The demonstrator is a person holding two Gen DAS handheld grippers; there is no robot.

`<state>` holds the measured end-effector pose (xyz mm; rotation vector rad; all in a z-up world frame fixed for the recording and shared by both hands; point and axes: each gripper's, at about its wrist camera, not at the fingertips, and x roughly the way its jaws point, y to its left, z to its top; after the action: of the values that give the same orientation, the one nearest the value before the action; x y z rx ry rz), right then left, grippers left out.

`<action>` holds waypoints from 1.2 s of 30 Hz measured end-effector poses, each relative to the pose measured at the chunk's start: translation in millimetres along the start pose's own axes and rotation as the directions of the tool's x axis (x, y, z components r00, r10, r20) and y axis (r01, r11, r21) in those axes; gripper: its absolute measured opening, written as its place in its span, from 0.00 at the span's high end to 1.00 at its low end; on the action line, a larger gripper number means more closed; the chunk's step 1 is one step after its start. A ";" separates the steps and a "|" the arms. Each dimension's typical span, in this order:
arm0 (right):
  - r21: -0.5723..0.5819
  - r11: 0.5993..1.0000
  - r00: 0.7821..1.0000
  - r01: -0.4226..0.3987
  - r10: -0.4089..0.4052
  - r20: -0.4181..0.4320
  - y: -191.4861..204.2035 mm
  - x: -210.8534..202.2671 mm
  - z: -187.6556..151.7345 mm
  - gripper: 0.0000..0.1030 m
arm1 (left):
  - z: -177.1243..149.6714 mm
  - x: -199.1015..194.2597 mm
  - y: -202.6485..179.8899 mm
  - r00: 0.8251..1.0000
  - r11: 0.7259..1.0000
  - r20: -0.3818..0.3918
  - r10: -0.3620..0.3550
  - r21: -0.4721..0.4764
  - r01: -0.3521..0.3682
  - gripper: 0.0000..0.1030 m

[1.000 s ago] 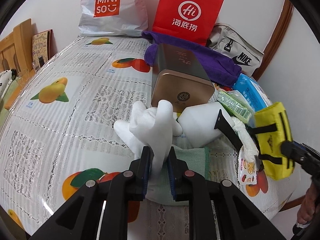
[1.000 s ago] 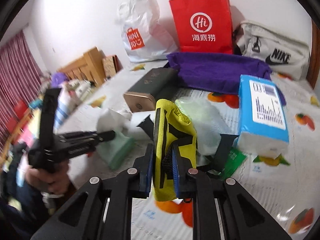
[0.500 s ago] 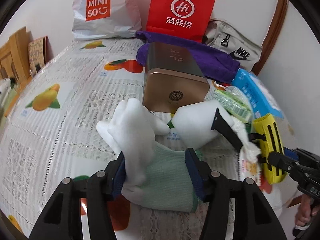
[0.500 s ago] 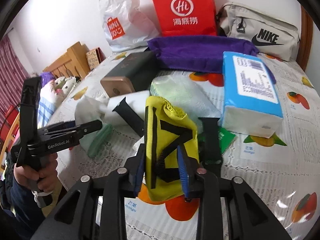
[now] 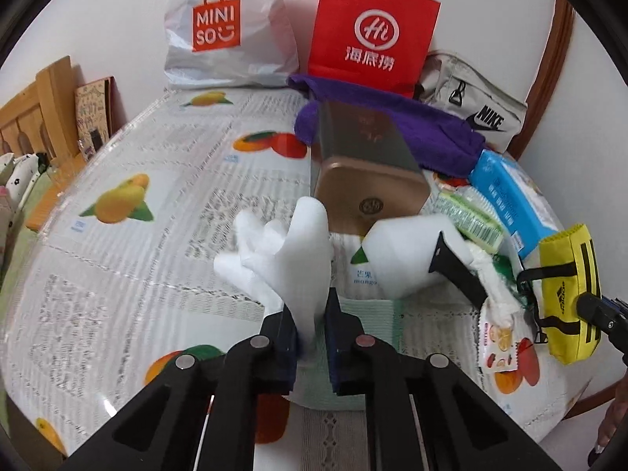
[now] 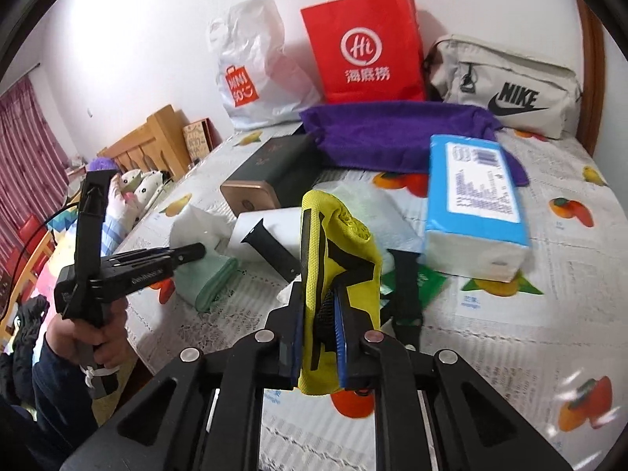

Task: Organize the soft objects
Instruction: 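Carry the yellow pouch with the right tool while the left tool carries the glove toward the purple towel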

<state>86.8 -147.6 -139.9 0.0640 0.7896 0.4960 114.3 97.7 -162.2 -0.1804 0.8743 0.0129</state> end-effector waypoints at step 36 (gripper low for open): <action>0.067 0.994 0.985 0.085 -0.094 0.143 -50.3 -69.3 40.2 0.87 | 76.9 -60.5 -44.4 0.992 0.998 0.126 -0.016 0.056 0.009 0.89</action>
<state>93.7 -218.2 -77.2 0.1192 0.6612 0.3778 137.8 70.2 -61.0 -0.1318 0.7460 -0.0115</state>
